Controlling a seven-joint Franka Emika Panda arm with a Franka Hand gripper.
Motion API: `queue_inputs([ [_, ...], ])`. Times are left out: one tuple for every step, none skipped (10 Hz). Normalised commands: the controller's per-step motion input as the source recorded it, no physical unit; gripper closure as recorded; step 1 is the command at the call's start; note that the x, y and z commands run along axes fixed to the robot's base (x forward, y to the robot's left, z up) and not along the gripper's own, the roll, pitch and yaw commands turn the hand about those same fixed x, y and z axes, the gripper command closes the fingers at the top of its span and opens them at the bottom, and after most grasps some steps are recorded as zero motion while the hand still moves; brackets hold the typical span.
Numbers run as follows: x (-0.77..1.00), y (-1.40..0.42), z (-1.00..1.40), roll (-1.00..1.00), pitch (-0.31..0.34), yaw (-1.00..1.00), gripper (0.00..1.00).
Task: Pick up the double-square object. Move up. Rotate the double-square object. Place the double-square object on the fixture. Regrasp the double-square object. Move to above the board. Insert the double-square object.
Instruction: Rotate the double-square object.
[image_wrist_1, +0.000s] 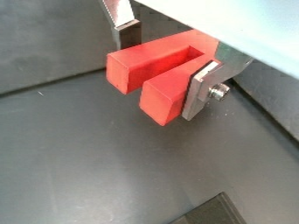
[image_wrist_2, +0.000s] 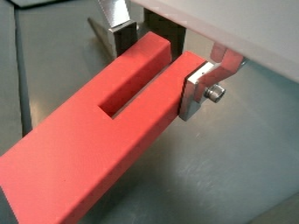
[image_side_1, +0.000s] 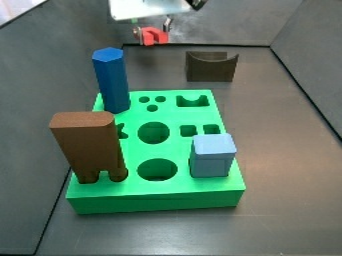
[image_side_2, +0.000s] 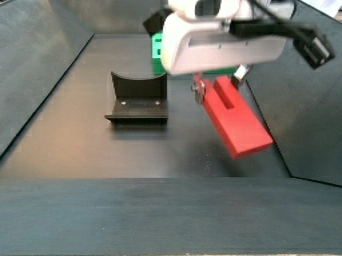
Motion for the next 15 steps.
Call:
queue_inputs([
  [-0.03, -0.07, 0.49, 0.06, 0.019, 0.02, 1.00],
  [-0.02, -0.05, 0.40, 0.07, 0.032, 0.02, 1.00],
  [-0.02, -0.02, 0.18, 0.10, 0.054, 0.02, 1.00],
  [0.00, 0.00, 0.00, 0.00, 0.000, -1.00, 1.00],
  [0.01, 0.00, -0.07, 0.00, 0.000, -1.00, 1.00],
  [0.03, 0.02, -0.06, 0.00, -0.002, -1.00, 1.00],
  [0.03, 0.02, -0.05, 0.00, -0.002, -1.00, 1.00],
  [0.03, 0.02, -0.04, 0.00, -0.002, -1.00, 1.00],
  [0.03, 0.02, -0.03, 0.00, -0.002, -1.00, 1.00],
  [0.03, 0.02, -0.03, 0.00, -0.002, -1.00, 1.00],
  [0.03, 0.02, -0.03, 0.00, -0.002, -1.00, 1.00],
  [0.03, 0.02, -0.03, 0.00, -0.003, -1.00, 1.00],
  [0.03, 0.02, -0.03, 0.00, -0.003, -1.00, 1.00],
  [0.03, 0.02, -0.02, 0.00, -0.003, -1.00, 1.00],
  [0.03, 0.02, -0.02, 0.00, -0.003, -1.00, 1.00],
])
